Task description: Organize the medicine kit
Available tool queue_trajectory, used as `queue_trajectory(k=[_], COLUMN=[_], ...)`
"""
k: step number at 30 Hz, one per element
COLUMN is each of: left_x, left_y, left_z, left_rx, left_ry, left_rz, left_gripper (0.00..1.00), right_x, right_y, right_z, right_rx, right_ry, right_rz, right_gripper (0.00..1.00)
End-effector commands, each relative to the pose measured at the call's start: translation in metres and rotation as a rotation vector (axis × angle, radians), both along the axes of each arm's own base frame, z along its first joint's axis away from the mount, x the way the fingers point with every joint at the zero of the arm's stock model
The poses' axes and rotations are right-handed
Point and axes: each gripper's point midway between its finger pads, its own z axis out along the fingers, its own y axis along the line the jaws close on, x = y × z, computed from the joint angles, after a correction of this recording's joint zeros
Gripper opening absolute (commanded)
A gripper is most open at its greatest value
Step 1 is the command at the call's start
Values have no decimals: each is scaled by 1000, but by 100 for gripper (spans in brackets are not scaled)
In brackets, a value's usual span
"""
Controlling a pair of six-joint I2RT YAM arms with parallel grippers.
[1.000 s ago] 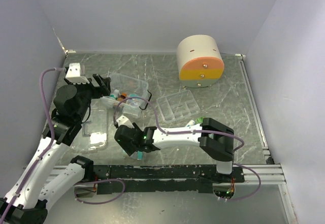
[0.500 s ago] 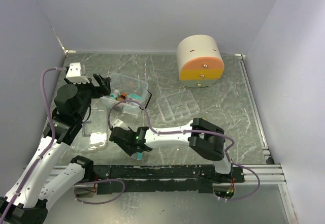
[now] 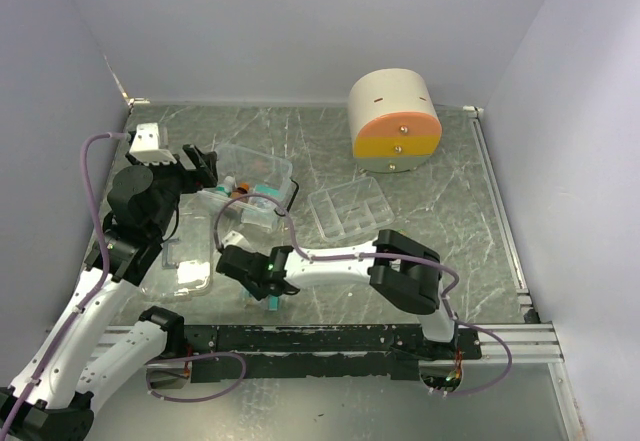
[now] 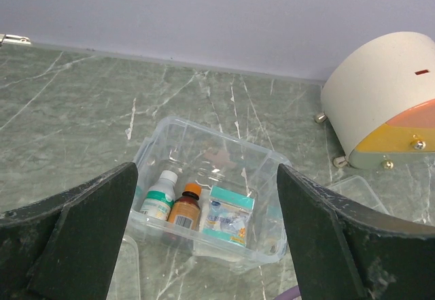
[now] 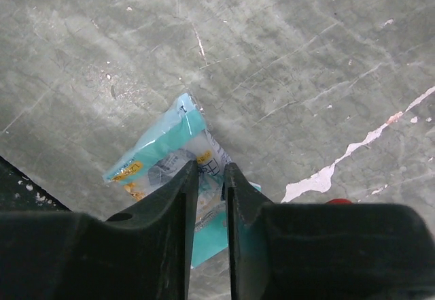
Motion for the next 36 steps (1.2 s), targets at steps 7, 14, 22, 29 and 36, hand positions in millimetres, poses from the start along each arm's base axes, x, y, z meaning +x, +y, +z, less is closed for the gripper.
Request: queue_trajectory(k=[7,14,22,29,36], left_x=[4,2,-44,-79,-97], left_y=[-2,-37,-115,-141,-155], left_z=[-2,-24,-66,-91,-103], left_rx=[-32,7,-77,-191,-271], left_ry=[15,126,387,553,643], left_rz=[3,-194,-699,-919,-1057], left_gripper=[99,99,87,78,76], right_x=[16,30,69,82,85], right_y=[-3,-19,-69,-93,-94], right_z=[48,87,123,171,207], right_rx=[241,432,527,638,717], right_ry=[-13,5,-136,-282,-341], right_rz=[-31,-33,-161,-219,-215], right_gripper=[14,14,14,14,14])
